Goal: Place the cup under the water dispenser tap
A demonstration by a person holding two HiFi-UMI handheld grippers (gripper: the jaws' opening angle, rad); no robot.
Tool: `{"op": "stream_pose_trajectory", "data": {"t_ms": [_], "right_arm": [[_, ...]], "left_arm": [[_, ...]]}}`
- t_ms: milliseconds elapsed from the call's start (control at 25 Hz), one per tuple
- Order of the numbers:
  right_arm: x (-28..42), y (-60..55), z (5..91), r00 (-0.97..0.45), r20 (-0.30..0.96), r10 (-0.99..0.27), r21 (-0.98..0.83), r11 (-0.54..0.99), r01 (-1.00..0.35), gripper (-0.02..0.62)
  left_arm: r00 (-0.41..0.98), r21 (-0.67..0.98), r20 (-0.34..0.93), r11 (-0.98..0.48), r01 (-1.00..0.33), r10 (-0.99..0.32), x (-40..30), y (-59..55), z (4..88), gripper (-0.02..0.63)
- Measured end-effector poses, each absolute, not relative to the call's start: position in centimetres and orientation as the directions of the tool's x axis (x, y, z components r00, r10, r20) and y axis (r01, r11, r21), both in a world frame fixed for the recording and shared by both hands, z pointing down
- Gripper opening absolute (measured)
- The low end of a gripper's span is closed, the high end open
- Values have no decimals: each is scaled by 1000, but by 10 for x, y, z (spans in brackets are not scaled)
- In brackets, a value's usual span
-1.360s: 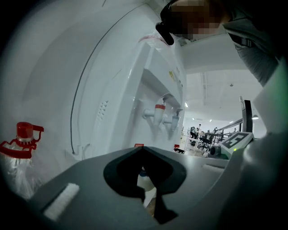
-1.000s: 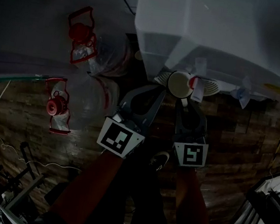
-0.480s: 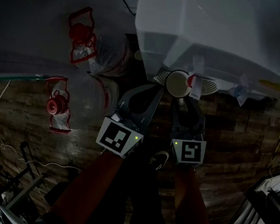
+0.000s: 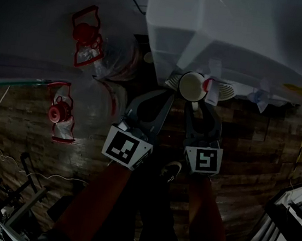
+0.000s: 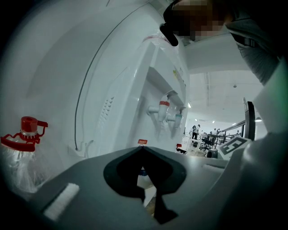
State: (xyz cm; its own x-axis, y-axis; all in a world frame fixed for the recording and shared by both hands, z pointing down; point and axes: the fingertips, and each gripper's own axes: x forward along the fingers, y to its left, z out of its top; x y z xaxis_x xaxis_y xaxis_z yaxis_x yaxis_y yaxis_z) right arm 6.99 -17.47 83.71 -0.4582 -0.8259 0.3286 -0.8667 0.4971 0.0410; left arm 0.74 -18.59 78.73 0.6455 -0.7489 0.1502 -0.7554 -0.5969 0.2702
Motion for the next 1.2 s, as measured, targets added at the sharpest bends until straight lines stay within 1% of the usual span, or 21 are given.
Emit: {"op": "stream_pose_trajectory", "data": {"t_ms": [200, 320, 560, 680, 800, 960, 1080, 1120, 1200], "right_arm": [[68, -175, 836, -460, 331, -824, 37, 498, -866, 143], [65, -174, 836, -474, 334, -815, 23, 510, -860, 167], [66, -173, 821, -484, 315, -817, 27, 517, -856, 192], [66, -170, 803, -492, 306, -815, 40, 527, -849, 193], [68, -167, 778, -501, 299, -812, 46, 537, -842, 193], [69, -156, 728, -520, 274, -809, 33, 548, -836, 192], [70, -141, 682, -543, 254, -800, 9, 563, -826, 191], [71, -135, 665, -549, 245, -799, -3, 565, -825, 164], [73, -124, 628, -558, 224, -799, -21, 568, -823, 81]], "left_arm": [[647, 266, 153, -600, -755, -747, 7, -187, 788, 8], [649, 267, 161, -601, -754, -743, 7, -187, 789, 8], [645, 274, 171, -593, -757, -745, 8, -186, 783, 8], [644, 238, 161, -604, -761, -748, 5, -181, 774, 8], [644, 242, 174, -602, -761, -745, 4, -174, 756, 8], [652, 229, 181, -613, -756, -736, 4, -160, 719, 8], [677, 243, 173, -635, -733, -715, 11, -146, 672, 8], [688, 250, 165, -645, -722, -707, 13, -141, 654, 8], [712, 241, 157, -672, -700, -685, 17, -128, 621, 8]]}}
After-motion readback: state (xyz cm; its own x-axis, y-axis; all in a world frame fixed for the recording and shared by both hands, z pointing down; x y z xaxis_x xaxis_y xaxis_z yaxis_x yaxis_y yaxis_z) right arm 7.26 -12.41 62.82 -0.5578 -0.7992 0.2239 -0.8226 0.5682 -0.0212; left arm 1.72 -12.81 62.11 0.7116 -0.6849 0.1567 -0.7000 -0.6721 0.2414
